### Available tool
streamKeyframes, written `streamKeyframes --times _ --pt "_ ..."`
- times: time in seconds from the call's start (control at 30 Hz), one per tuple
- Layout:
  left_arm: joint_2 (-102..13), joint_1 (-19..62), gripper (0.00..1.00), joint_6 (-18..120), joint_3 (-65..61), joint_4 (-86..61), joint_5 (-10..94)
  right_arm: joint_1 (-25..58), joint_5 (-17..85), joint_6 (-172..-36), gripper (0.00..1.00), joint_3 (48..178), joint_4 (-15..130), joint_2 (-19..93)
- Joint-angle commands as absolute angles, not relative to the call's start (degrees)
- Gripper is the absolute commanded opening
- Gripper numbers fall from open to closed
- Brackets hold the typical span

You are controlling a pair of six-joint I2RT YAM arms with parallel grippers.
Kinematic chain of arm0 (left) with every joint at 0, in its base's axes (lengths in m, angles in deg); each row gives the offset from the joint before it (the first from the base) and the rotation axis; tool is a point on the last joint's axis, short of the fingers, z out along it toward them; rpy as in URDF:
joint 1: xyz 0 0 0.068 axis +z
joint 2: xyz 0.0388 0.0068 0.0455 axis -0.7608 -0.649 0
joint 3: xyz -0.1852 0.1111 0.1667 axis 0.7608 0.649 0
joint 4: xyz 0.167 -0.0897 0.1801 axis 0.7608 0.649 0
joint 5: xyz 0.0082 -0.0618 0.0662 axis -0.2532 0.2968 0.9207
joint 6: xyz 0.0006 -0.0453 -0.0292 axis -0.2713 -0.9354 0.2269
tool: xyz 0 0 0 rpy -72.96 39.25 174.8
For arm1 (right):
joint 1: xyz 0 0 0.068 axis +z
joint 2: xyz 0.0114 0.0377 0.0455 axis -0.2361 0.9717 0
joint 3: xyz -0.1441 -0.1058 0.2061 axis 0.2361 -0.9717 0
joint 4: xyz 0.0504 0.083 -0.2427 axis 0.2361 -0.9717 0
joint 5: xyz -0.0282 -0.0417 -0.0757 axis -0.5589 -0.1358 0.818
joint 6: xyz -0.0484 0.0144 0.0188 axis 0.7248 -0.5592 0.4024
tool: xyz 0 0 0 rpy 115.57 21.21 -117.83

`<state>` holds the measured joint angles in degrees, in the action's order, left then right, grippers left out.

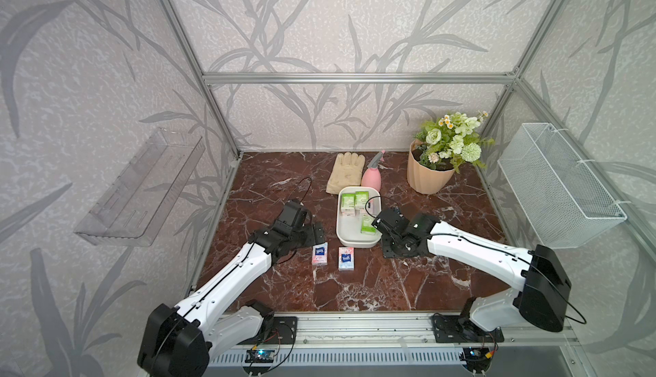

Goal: Take the pocket tissues out of the storage box
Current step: Place the pocket tissues at the center of the board.

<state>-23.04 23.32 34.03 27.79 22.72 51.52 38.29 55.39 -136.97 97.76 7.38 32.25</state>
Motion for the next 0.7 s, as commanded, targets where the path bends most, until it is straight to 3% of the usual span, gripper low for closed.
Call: streamKeyframes --times 0.0,0.67 --pt "-23.6 23.7 1.0 34.7 25.4 22.4 51.7 39.2 55.3 -137.2 0.5 96.0 11.3 32.5" --pt "-24.8 24.1 1.0 34.1 24.2 23.7 51.5 39.3 50.4 -135.3 0.54 92.7 20.1 42.9"
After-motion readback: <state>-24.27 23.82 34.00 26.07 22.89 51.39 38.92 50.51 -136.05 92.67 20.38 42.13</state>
